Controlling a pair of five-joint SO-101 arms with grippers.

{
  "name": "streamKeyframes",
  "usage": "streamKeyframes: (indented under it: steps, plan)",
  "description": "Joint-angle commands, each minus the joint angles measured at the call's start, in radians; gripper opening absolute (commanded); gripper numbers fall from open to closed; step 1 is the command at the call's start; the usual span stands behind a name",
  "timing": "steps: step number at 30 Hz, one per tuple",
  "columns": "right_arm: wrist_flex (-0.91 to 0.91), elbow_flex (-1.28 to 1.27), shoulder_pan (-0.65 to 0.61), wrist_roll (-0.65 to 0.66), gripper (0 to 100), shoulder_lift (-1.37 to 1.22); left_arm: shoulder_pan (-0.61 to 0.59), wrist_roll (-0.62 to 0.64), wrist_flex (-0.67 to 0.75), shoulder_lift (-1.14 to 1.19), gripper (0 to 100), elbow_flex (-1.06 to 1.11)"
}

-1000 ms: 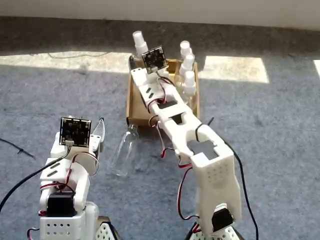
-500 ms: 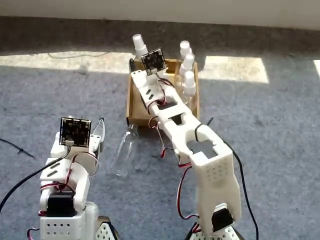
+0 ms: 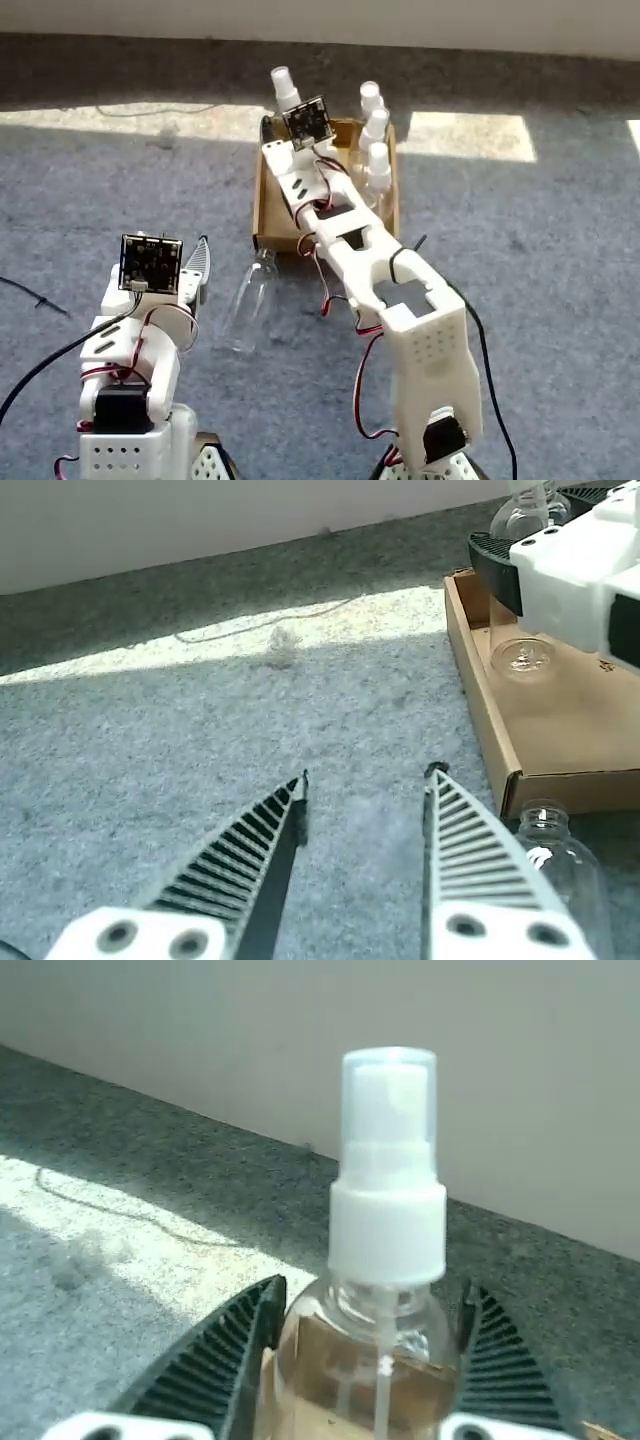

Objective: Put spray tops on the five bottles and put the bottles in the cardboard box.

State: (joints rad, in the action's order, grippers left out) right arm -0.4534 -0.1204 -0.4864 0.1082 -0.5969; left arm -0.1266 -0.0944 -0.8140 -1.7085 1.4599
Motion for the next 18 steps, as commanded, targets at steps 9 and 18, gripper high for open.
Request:
streamKeyframes:
  steps: [9,18]
  plan:
    - [-0.019,0.045,-0.022,0.011,23.8,0.022,-0.005,0.008,0.017,-0.012,18,-0.002]
    - [-0.019,0.054,-0.022,0.011,23.8,0.022,-0.005,0.008,0.017,-0.012,18,-0.002]
